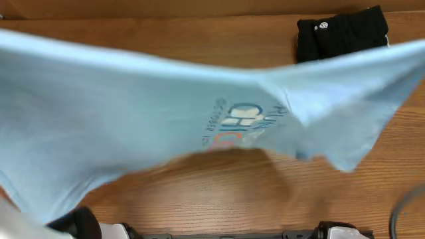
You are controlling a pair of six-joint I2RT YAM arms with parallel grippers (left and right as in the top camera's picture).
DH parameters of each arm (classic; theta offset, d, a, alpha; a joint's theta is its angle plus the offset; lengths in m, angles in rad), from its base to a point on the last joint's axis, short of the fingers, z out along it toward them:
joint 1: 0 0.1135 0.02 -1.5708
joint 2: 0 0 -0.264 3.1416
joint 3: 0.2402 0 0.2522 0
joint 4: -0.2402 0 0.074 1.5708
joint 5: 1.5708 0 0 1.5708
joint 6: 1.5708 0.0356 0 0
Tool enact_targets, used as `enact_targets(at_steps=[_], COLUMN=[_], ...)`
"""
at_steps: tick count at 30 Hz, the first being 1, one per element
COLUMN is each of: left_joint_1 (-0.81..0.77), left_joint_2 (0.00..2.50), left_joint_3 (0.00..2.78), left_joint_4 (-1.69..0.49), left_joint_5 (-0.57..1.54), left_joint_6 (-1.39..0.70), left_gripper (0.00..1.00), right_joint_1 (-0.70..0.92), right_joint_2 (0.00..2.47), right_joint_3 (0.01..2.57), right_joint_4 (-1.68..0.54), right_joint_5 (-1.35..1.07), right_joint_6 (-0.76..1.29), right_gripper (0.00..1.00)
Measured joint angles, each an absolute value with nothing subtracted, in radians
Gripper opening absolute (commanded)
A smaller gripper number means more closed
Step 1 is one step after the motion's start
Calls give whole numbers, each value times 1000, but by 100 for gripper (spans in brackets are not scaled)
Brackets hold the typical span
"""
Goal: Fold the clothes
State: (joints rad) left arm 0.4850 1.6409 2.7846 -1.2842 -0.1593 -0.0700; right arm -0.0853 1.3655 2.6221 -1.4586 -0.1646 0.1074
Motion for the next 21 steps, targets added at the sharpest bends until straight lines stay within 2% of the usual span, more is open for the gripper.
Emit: enact_targets(at_steps=[6, 12, 21], left_joint_1=[485, 481, 442], left_joint_2=[1805, 1935, 1976], left_joint_3=[2746, 2745, 2740], left_joint_4=[-1231, -1067, -868], left_joint_5=[-126, -37, 38], left_joint_6=[-95, -133, -148], left_gripper=[4, 4, 4], right_joint_1=[-85, -83, -83], right_joint_2=[1578, 1826, 1899], right_joint_3=[2613, 2595, 2617], right_joint_4=[-1391, -1116, -819], right_joint_5=[-175, -192, -202], right_joint_6=[106, 94, 113], right_gripper=[4, 4, 4])
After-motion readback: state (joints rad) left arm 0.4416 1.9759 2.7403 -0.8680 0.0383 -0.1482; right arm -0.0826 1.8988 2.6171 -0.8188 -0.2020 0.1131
